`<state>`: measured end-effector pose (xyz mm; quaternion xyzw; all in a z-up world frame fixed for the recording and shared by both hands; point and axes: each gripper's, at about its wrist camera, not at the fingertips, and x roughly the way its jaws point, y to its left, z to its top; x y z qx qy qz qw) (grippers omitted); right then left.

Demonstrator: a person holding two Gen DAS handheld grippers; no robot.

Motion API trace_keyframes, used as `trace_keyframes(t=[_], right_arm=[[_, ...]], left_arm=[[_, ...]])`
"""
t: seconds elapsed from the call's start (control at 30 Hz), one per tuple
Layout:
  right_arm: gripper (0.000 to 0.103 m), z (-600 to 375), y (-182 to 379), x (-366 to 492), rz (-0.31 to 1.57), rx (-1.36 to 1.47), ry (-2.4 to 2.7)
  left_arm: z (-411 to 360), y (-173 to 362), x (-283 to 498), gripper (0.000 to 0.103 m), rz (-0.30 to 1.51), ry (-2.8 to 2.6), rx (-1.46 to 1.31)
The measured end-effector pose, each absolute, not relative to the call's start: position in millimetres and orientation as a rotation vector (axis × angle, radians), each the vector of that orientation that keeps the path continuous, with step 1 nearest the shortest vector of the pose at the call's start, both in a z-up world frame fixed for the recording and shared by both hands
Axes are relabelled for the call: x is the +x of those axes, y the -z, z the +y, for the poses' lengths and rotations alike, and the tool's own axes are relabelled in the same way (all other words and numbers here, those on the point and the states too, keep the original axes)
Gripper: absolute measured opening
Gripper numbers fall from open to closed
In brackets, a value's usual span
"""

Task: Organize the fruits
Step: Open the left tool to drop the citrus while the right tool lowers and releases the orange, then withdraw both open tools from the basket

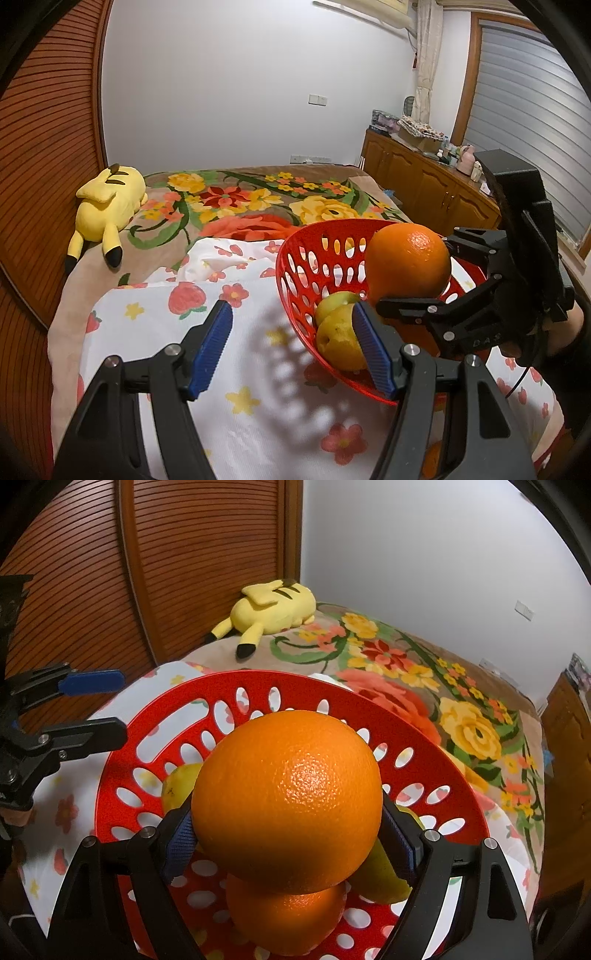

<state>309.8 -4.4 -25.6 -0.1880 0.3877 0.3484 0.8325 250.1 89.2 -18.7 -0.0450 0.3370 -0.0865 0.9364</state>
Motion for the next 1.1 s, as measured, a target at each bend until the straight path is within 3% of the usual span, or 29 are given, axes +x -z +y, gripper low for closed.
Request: trace_keyframes(t=[0.53,1.1], right_arm=[[0.090,-18.4,1.7,300.3,0.753,-0.344,-0.718],[0.090,-76.7,-19.5,227.0,0.663,-0.237,-0.638]], left_arm=[[90.3,17.2,230.7,0.067,0.677,0.182,-0.091],[57.3,21.5,185.1,0.067,0.677,0.237,-0.063]])
